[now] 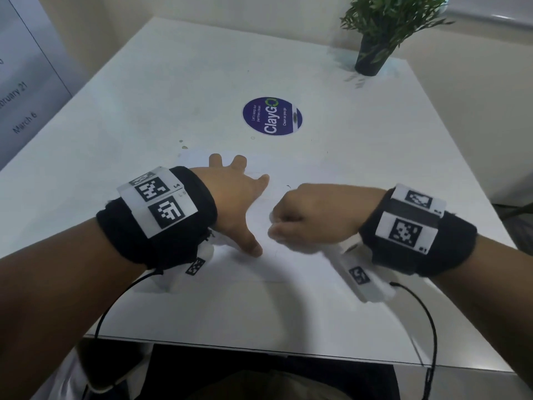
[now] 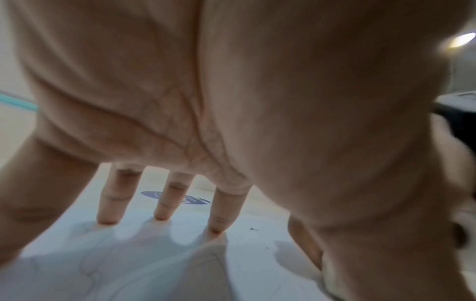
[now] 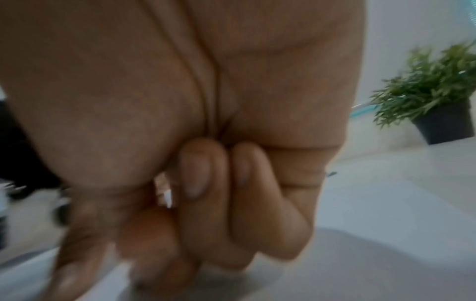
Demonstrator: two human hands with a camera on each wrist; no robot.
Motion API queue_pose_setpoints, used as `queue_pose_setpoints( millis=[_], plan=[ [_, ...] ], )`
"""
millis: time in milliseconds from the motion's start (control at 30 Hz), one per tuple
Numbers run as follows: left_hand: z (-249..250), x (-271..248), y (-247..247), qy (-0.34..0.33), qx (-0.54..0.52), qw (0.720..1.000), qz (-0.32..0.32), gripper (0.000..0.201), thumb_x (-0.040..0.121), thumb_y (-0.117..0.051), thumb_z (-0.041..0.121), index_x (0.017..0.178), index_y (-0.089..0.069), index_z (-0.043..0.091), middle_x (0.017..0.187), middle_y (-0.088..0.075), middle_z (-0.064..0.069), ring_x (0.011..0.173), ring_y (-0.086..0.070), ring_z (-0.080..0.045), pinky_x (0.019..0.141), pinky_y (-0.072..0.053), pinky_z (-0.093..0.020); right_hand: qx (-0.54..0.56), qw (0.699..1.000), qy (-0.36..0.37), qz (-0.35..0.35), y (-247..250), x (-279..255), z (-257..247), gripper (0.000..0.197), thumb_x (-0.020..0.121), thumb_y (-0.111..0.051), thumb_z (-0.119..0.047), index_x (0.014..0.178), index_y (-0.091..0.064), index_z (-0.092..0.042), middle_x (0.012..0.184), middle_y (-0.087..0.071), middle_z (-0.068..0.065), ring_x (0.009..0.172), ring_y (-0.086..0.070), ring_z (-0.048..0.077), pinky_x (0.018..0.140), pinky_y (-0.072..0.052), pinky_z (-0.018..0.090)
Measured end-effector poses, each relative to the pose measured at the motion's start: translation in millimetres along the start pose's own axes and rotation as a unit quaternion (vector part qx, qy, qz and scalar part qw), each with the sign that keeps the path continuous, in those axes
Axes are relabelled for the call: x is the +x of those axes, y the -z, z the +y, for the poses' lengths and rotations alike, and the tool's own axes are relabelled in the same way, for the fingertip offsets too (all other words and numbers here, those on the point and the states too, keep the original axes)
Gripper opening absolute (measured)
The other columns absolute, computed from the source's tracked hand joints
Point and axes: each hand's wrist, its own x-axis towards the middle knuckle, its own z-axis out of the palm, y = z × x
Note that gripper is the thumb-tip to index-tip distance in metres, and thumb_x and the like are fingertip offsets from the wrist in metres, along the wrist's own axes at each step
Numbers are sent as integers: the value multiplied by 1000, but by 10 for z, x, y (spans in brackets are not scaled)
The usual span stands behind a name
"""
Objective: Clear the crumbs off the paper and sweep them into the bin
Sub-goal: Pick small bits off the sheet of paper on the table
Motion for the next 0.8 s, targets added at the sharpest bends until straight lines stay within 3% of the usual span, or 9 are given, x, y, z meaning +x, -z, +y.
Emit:
queue_pose_setpoints(
  millis=[100,200,300,400,500,567,667,800],
  plan=[
    [-2,-8,8,1,-4,1000,-5,129,48,-72,88,151,-13,38,142,-27,-8,126,-30,-38,88,-52,-53,5,998,-50,34,135,-29,170,43,99,-49,-42,67,-62,-15,63,-65,-2,63,-57,12,70,-51,35],
    [-6,0,-1,1,-3,1000,-2,131,48,-73,87,152,-11,38,142,-26,-8,127,-30,-39,88,-52,-53,-11,998,-32,44,35,-54,53,41,98,-46,-39,67,-59,-15,62,-63,-2,66,-60,21,65,-52,35],
    [4,-4,3,1,0,1000,-5,134,48,-72,88,154,-8,39,144,-25,-9,128,-29,-39,90,-52,-53,21,999,6,-46,-41,-98,-107,42,99,-49,-43,71,-62,-14,64,-68,-3,61,-60,14,68,-55,35],
    [17,-26,21,5,0,1000,-11,138,45,-74,87,154,-5,39,145,-23,-8,130,-28,-38,87,-52,-51,10,999,-37,2,82,-66,143,45,100,-49,-44,70,-65,-14,66,-69,-3,63,-61,13,73,-54,35],
    [29,-40,12,8,2,1000,-17,145,41,-76,86,154,1,39,145,-22,-5,132,-26,-37,79,-50,-46,-8,996,-74,57,132,-63,270,44,99,-49,-47,74,-63,-14,72,-67,0,75,-62,22,76,-52,38],
    [37,-34,4,7,6,1000,-14,148,38,-76,86,154,2,38,147,-22,-7,132,-25,-39,82,-50,-46,1,998,-33,44,60,-80,131,42,99,-49,-46,73,-61,-15,70,-67,-2,72,-62,19,72,-53,37],
    [57,-32,10,13,6,1000,-20,151,40,-77,86,156,6,37,150,-18,-9,136,-23,-41,89,-49,-49,33,998,35,-42,-89,-118,-168,40,99,-49,-44,73,-60,-16,64,-67,-4,60,-59,12,68,-55,35],
    [53,-35,16,11,9,1000,-16,149,39,-76,87,155,4,37,146,-22,-8,131,-26,-39,79,-47,-45,-26,1000,-4,0,79,-86,100,42,100,-50,-43,68,-59,-17,64,-65,-5,62,-57,11,70,-52,35]
  ],
)
